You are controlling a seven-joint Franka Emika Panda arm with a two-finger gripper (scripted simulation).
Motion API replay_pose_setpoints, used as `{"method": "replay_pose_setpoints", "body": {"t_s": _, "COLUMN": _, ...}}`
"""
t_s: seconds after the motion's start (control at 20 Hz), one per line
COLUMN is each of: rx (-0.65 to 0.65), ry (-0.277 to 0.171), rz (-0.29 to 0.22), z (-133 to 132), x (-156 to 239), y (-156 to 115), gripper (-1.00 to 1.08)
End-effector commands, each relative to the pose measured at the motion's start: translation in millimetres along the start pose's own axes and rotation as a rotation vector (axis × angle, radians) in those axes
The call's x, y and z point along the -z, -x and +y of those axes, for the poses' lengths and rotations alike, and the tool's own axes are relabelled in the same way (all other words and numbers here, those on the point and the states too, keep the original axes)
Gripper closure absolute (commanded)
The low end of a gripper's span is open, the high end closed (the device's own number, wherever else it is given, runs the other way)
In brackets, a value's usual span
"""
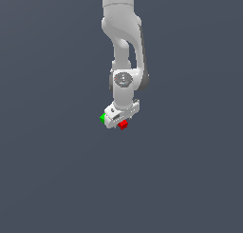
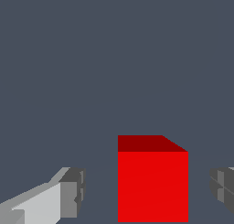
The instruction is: Stack the red cube on top of the green cube.
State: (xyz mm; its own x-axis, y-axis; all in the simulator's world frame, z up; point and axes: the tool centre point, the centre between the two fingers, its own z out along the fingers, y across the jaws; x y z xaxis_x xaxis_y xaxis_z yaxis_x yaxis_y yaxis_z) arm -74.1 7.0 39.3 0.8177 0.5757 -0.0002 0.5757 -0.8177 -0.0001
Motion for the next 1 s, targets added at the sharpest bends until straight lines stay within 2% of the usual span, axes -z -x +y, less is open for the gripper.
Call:
{"method": "replay_pose_setpoints", "body": {"t_s": 0.0, "rx": 0.0, "ry": 0.0, "rz": 0.0, "z": -0.1, "x": -10.3, "y": 0.0, "gripper": -0.92}}
{"method": "replay_pose_setpoints", "body": {"t_s": 0.3, "rx": -0.001, "ry": 0.0, "rz": 0.0, "z": 0.3, "x": -19.5, "y": -0.6, "gripper": -0.92}}
{"method": "replay_pose_setpoints", "body": {"t_s": 0.35, "rx": -0.001, "ry": 0.0, "rz": 0.0, "z": 0.3, "x": -19.5, "y": -0.6, "gripper": 1.08}}
{"method": "replay_pose_setpoints", "body": {"t_s": 0.95, "rx": -0.002, "ry": 0.001, "rz": 0.0, "z": 0.7, "x": -18.0, "y": -0.4, "gripper": 1.08}}
